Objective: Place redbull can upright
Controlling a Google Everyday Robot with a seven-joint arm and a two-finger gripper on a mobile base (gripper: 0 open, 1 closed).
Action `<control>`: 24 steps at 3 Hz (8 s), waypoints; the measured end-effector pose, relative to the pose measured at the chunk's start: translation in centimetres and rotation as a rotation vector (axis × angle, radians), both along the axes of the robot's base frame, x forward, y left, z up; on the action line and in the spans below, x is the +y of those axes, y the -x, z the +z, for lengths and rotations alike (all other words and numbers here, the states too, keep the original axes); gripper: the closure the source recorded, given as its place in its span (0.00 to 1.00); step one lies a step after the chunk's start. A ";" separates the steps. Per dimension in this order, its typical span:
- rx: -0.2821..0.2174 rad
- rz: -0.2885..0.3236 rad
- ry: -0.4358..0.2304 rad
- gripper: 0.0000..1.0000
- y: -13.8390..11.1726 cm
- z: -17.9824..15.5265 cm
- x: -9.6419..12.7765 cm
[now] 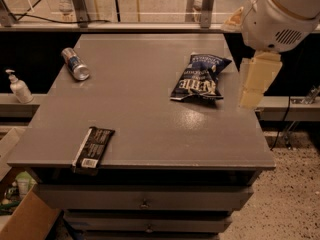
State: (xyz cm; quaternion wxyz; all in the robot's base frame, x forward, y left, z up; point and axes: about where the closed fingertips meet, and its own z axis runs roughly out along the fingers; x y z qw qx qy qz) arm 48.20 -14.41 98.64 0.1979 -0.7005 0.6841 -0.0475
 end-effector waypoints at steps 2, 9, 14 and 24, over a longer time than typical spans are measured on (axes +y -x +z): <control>-0.075 0.243 0.001 0.00 -2.3 -0.6 8.7; -0.265 1.154 0.223 0.00 -12.1 -9.2 29.9; -0.420 1.428 0.410 0.00 -20.7 -8.7 32.4; -0.589 1.861 0.717 0.13 -30.0 -15.9 44.0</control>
Offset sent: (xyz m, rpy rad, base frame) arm 0.0278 0.1465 -0.0171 0.0264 -0.1052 0.3800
